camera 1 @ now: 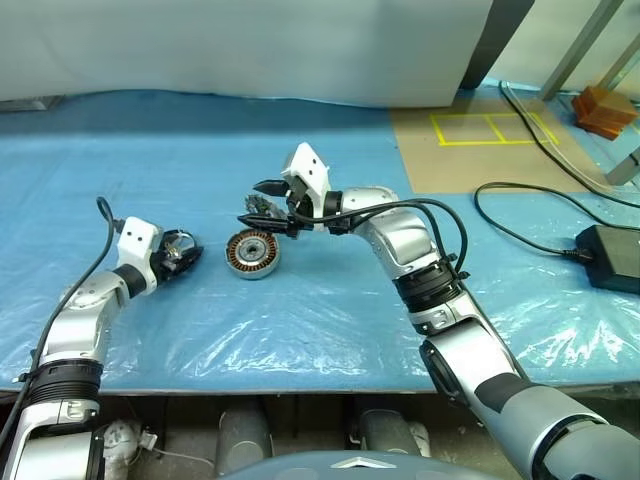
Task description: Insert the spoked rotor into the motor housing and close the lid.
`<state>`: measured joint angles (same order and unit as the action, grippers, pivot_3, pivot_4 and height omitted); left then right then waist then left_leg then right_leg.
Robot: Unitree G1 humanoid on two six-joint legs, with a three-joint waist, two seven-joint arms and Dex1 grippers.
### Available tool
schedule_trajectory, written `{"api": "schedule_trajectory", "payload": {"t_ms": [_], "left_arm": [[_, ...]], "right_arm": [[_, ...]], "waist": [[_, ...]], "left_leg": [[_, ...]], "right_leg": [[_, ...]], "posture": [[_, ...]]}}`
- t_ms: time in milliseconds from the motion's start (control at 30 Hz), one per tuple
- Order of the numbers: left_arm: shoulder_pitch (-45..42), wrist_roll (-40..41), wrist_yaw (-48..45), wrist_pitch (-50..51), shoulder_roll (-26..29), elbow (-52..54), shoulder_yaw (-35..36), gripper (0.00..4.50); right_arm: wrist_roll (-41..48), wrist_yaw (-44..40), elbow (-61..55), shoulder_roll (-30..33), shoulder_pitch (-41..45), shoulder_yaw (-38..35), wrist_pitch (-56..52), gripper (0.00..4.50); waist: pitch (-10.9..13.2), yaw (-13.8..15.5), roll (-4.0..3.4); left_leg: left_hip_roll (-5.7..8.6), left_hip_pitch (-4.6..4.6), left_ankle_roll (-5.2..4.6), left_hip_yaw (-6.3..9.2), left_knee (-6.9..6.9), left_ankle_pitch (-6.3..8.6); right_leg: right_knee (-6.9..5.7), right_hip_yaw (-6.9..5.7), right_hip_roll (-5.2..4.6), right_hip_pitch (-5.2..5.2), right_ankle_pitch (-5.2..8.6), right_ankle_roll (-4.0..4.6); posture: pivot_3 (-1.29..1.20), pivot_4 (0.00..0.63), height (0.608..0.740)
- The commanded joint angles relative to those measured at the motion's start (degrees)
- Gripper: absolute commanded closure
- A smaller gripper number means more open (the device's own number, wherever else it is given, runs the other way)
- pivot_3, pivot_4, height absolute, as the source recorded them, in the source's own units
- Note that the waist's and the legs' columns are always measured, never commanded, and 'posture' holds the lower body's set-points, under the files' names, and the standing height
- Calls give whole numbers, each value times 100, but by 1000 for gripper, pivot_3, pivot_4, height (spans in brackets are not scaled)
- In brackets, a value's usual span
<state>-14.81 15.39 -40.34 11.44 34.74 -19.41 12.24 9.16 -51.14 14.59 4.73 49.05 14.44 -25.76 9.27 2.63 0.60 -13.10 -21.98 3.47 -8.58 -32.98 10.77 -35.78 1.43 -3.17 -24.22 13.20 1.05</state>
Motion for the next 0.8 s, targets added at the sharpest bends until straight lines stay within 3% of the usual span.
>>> {"api": "schedule_trajectory", "payload": {"t_ms": [33, 500, 600, 800], "left_arm": [[91, 45, -15, -147, 112, 146, 193, 1127], [99, 324, 80, -101, -46, 281, 396, 1127], [107, 230, 164, -248, -63, 41, 404, 1774], [184, 151, 222, -344, -66, -103, 367, 3801]], "right_arm": [[110, 68, -304, 22, -47, -67, 19, 979], [58, 139, -196, -10, -89, 52, 134, 979], [62, 148, -175, -24, -84, 49, 128, 936], [65, 149, -178, -29, -88, 49, 101, 936]], "waist": [[0, 7, 0], [0, 8, 0], [0, 8, 0], [0, 9, 0]], "left_leg": [[0, 0, 0, 0, 0, 0], [0, -1, 0, 0, 0, 0], [1, -1, 0, 0, 0, 0], [1, -1, 0, 0, 0, 0]], "right_leg": [[0, 0, 0, 0, 0, 0], [1, -1, -1, 0, 0, 0], [1, -1, -1, 0, 0, 0], [1, -1, -1, 0, 0, 0]], "posture": [[0, 150, 740], [0, 150, 740], [0, 150, 740], [0, 150, 740]]}}
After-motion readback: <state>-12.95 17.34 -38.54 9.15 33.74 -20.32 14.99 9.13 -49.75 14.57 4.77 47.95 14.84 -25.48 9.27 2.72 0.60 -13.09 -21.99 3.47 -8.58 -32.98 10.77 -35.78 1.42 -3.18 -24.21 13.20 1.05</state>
